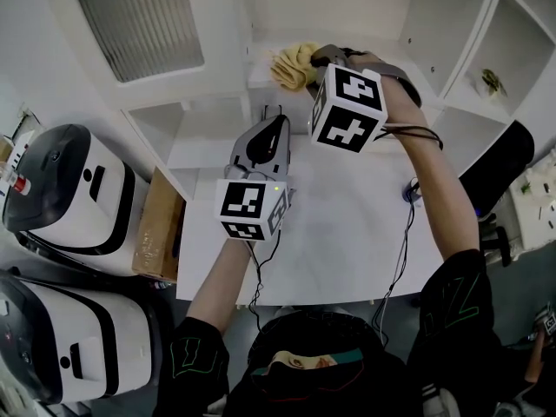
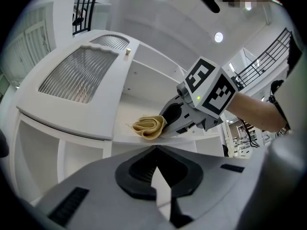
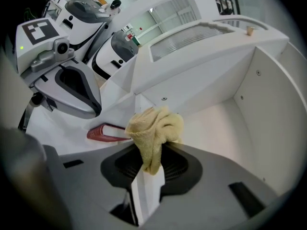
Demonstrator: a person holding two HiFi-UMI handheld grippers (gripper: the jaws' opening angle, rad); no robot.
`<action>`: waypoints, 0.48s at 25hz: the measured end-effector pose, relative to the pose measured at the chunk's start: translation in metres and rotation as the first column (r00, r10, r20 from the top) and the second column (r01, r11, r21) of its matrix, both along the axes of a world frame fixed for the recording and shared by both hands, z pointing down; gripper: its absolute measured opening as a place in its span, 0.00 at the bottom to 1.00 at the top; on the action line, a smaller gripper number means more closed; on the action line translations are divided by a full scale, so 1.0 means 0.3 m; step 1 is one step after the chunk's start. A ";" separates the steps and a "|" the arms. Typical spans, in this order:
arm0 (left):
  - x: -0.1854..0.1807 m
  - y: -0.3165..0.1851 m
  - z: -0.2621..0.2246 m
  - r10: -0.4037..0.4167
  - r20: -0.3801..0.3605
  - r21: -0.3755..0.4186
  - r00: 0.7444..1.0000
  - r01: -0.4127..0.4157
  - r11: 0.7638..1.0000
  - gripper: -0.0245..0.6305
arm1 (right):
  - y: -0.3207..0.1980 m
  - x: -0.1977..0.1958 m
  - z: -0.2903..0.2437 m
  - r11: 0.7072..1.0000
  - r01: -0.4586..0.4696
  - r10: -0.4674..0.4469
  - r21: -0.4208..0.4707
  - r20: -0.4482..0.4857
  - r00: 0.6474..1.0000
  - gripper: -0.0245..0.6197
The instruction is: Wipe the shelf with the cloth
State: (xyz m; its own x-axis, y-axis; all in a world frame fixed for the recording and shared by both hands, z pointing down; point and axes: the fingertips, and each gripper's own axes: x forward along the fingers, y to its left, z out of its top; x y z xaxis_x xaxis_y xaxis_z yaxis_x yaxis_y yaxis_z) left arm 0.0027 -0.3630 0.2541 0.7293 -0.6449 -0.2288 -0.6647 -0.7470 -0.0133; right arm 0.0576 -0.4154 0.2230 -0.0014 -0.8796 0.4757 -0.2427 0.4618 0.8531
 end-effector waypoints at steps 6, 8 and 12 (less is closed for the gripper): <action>0.020 -0.013 -0.016 -0.010 -0.010 -0.011 1.000 0.010 1.000 0.04 | 0.017 0.034 -0.003 1.000 0.012 -0.011 -0.019 0.042 0.999 0.20; 0.042 -0.012 -0.026 -0.006 -0.011 -0.007 1.000 0.006 1.000 0.04 | 0.026 0.058 0.001 1.000 0.013 -0.012 -0.026 0.031 0.999 0.20; 0.088 -0.006 -0.032 0.010 -0.012 -0.009 1.000 -0.010 1.000 0.04 | 0.042 0.101 0.008 0.999 0.009 -0.008 -0.033 0.035 0.999 0.20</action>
State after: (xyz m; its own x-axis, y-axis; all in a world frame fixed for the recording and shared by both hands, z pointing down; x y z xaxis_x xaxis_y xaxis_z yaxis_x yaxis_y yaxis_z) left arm 0.0290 -0.3648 0.2445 0.7332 -0.6394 -0.2316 -0.6570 -0.7539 0.0018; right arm 0.0878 -0.4029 0.2253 -0.0257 -0.8630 0.5046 -0.2678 0.4922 0.8283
